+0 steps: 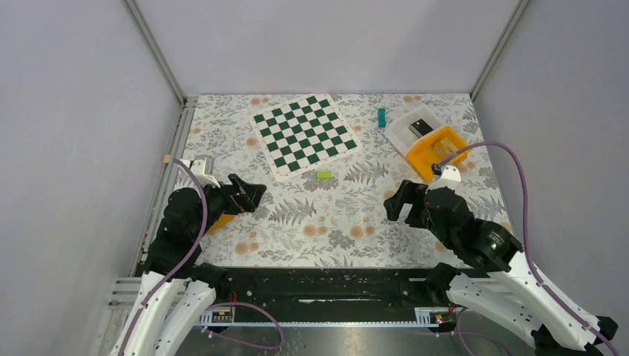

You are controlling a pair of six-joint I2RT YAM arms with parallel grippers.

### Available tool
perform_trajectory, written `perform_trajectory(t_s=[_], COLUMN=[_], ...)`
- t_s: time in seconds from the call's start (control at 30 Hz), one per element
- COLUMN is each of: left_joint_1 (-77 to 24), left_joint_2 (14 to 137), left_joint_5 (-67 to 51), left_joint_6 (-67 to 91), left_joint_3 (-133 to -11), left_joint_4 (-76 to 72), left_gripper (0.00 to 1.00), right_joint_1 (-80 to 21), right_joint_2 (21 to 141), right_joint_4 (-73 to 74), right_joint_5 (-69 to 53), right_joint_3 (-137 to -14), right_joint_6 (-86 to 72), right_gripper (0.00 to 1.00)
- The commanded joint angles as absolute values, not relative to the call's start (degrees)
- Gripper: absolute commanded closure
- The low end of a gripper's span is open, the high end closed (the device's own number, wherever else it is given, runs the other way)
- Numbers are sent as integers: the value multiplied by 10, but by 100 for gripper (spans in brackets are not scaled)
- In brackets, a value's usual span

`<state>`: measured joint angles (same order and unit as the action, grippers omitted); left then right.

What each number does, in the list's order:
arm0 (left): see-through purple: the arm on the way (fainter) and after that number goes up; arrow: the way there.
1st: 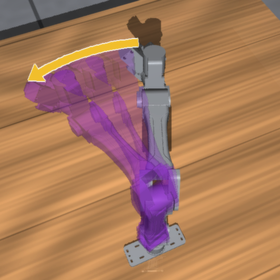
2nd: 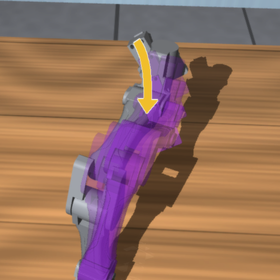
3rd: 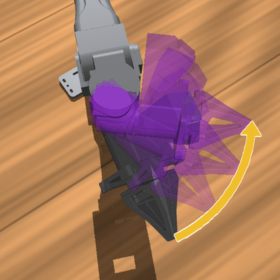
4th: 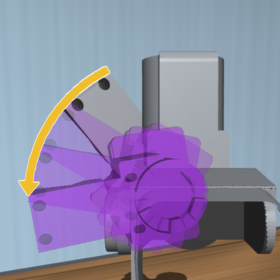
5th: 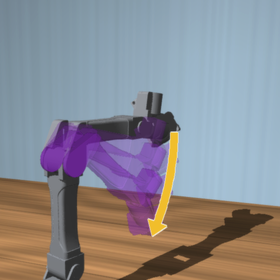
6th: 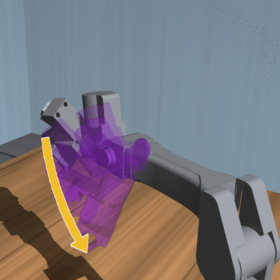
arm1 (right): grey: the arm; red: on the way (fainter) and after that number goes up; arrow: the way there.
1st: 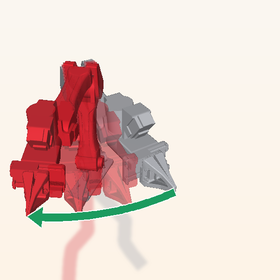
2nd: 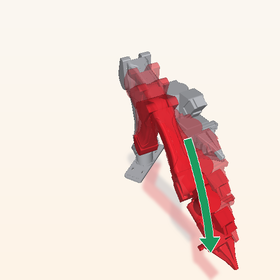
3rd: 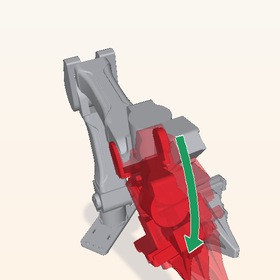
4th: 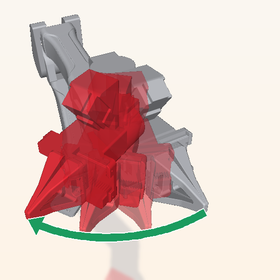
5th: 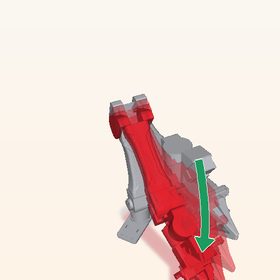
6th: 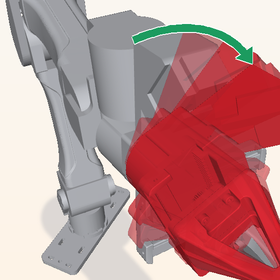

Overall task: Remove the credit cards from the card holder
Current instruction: Move the card holder to the center of the board.

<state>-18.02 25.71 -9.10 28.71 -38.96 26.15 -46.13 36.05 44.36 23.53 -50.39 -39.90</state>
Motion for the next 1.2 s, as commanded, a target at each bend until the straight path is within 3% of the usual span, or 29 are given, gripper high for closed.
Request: perform_trajectory(t_s=[0.0,0.37,0.77,1.17], left_joint_1=[-177,-162,41,167], left_joint_2=[274,348,443,619], left_joint_5=[-33,297,143,128], left_joint_6=[283,379,578,562], left_joint_3=[-405,-440,-392,-378], left_joint_4=[265,403,412,324], left_gripper=[1,1,5,2], right_joint_1=[-467,-467,-467,-467], right_joint_2=[347,315,244,222], right_joint_4=[431,387,334,241], right_joint_5=[259,192,115,-12], right_joint_3=[-517,-459,-398,-340], right_joint_6=[-393,-420,-434,-491], right_gripper=[0,0,1,3])
